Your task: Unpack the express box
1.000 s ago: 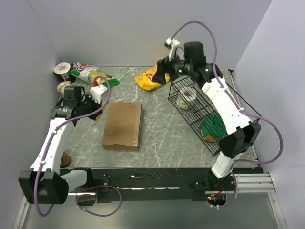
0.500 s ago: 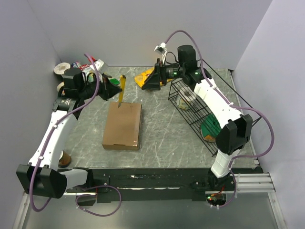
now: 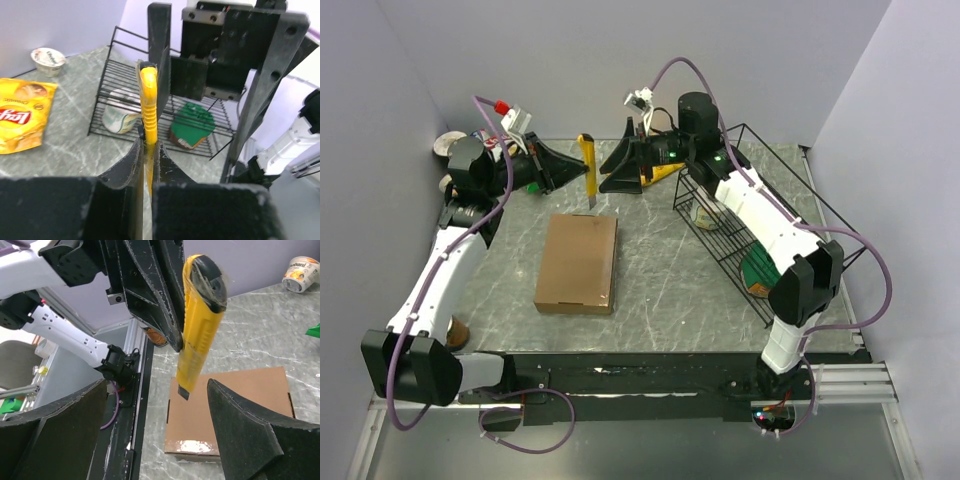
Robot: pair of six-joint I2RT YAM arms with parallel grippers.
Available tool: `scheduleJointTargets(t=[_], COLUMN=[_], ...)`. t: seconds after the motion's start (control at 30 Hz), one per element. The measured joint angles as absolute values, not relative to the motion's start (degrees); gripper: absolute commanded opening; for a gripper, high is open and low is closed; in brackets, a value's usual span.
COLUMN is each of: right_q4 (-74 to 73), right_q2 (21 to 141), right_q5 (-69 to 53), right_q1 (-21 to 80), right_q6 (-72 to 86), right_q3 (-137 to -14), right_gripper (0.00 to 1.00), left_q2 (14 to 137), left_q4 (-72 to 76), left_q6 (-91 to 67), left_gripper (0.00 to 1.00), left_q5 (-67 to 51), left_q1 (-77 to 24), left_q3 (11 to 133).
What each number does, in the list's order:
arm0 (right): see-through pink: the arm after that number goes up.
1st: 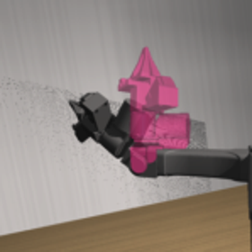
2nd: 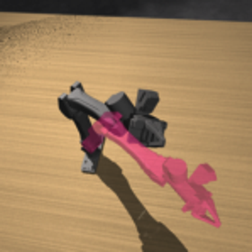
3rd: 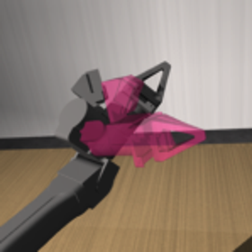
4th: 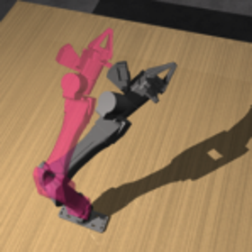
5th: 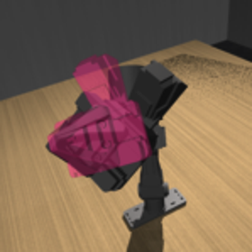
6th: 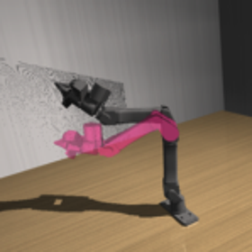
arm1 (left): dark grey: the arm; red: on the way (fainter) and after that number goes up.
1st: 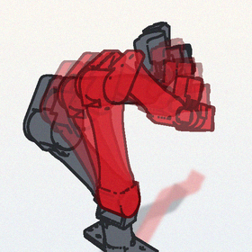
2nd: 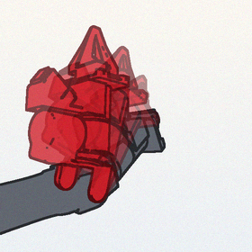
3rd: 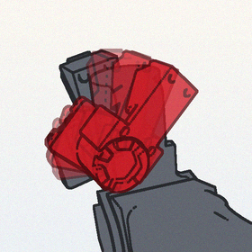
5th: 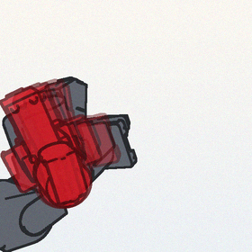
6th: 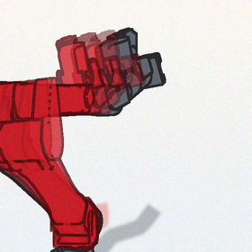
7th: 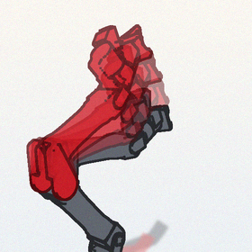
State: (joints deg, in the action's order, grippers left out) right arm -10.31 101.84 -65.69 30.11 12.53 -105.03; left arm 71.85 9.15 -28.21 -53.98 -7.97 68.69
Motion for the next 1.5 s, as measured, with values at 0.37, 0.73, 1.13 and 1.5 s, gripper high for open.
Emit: scheduleJointTargets(t=[0.37,0.73,1.13,1.5], right_q4=[-11.3,-16.4,-15.0,-12.6], right_q2=[106.7,104.5,104.5,105.4], right_q5=[-62.4,-42.8,-44.7,-53.7], right_q1=[30.7,29.7,30.3,30.8], right_q6=[12.3,17.1,18.2,15.7], right_q3=[-107.6,-110.8,-113.6,-113.1], right_gripper=[0.86,0.90,0.89,0.85], left_q2=[74.0,68.4,67.8,70.6], left_q4=[10.0,-4.5,-5.2,-1.9], left_q6=[-29.3,-0.2,3.1,-9.4], left_gripper=[0.01,0.01,0.01,0.01], left_q5=[-53.6,-32.4,-29.5,-44.5], left_q1=[-8.0,-16.1,-18.5,-17.3], left_q3=[69.0,68.8,68.7,68.7])
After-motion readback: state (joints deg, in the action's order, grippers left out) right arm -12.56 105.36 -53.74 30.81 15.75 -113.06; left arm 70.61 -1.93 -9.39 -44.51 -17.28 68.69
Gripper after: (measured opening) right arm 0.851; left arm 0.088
